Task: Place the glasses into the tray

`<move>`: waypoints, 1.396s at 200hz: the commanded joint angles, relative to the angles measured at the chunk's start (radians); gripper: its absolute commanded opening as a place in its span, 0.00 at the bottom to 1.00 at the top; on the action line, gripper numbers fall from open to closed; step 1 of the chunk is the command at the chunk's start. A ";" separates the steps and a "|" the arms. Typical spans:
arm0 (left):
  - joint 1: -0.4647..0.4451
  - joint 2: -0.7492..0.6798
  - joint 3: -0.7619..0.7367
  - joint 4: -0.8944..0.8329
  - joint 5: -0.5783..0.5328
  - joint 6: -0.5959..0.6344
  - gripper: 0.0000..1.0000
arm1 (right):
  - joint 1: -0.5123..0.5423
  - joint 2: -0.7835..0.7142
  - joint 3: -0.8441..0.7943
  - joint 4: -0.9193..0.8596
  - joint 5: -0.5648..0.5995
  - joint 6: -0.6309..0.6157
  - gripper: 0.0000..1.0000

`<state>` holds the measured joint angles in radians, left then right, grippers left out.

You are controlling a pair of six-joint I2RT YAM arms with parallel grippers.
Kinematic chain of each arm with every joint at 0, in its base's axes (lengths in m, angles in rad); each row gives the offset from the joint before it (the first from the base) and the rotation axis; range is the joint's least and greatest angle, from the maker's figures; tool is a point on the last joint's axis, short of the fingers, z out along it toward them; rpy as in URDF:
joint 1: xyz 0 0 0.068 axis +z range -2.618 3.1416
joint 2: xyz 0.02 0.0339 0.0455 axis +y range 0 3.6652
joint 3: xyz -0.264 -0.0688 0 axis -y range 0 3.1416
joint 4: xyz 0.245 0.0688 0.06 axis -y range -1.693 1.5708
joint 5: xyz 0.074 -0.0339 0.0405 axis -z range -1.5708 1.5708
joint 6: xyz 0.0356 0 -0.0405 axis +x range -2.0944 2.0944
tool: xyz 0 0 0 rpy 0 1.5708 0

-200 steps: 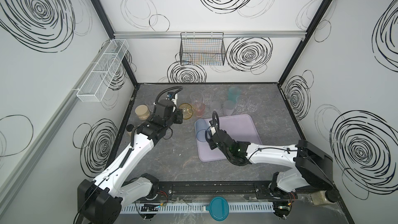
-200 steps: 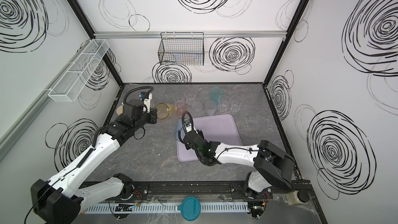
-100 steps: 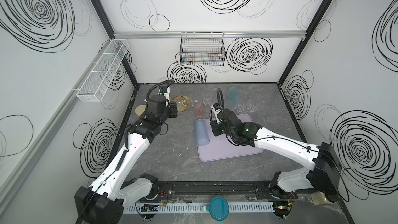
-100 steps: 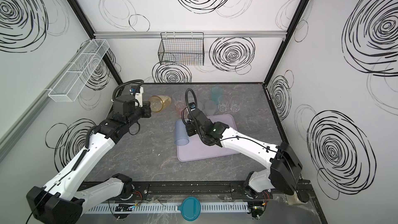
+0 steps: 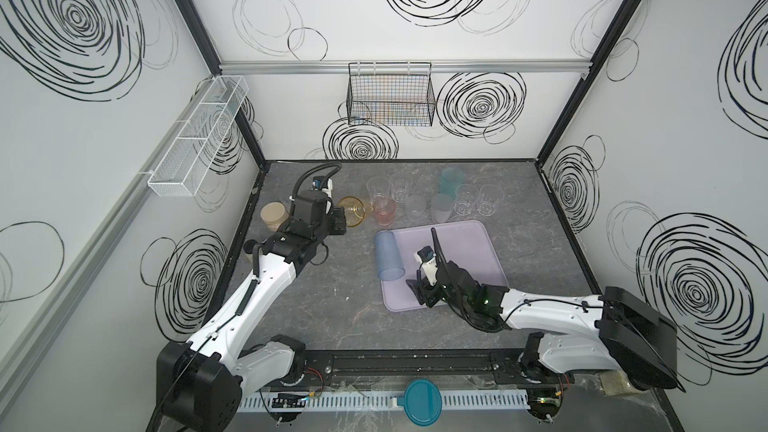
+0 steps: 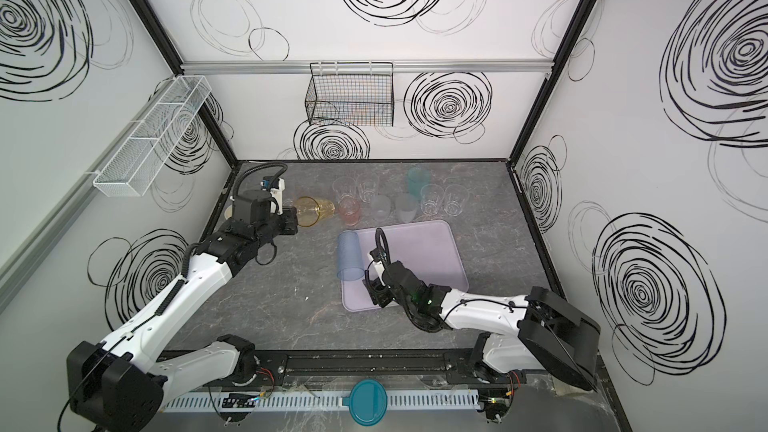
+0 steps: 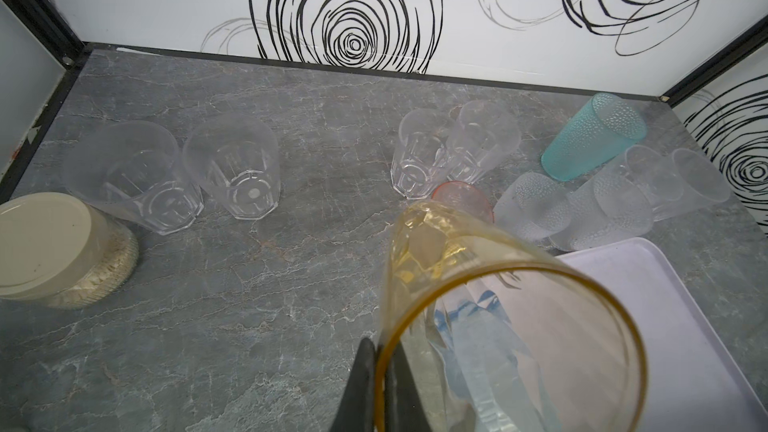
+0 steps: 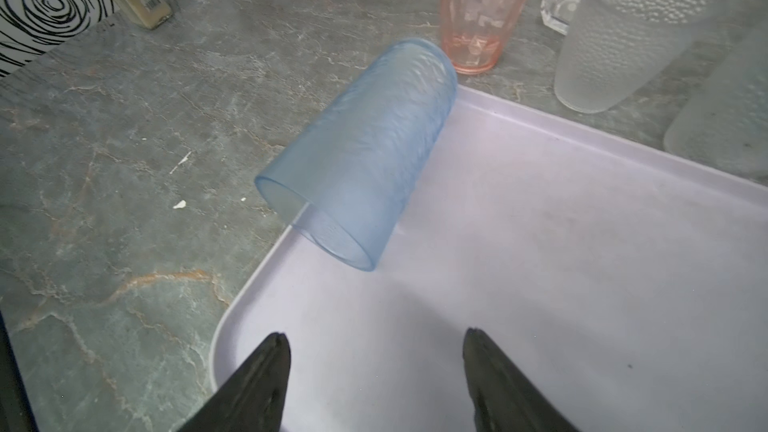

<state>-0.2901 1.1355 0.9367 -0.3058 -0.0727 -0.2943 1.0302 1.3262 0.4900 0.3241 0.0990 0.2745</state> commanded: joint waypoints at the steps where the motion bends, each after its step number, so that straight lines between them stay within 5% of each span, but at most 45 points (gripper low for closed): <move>1: -0.009 0.004 0.007 0.094 -0.015 -0.019 0.00 | 0.018 0.050 0.014 0.099 0.052 -0.032 0.71; 119: -0.013 -0.005 -0.019 0.087 -0.042 -0.010 0.00 | 0.004 0.408 0.083 0.477 0.282 -0.099 0.63; 183: -0.002 -0.045 -0.020 0.071 -0.047 0.001 0.00 | 0.034 0.362 0.101 0.450 0.380 -0.088 0.19; 207: 0.018 -0.057 -0.005 0.065 -0.026 -0.004 0.00 | 0.027 0.284 0.166 0.245 0.368 -0.045 0.11; 241: 0.088 -0.051 0.047 0.024 0.016 -0.007 0.00 | -0.071 0.210 0.427 -0.335 0.128 0.044 0.06; 279: 0.134 -0.049 0.071 0.021 0.051 -0.011 0.00 | -0.110 0.235 0.701 -0.802 0.002 0.049 0.00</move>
<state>-0.1719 1.1023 0.9600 -0.3195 -0.0582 -0.2966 0.9333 1.5623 1.0557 -0.0490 0.2138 0.2928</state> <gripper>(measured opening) 0.071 0.095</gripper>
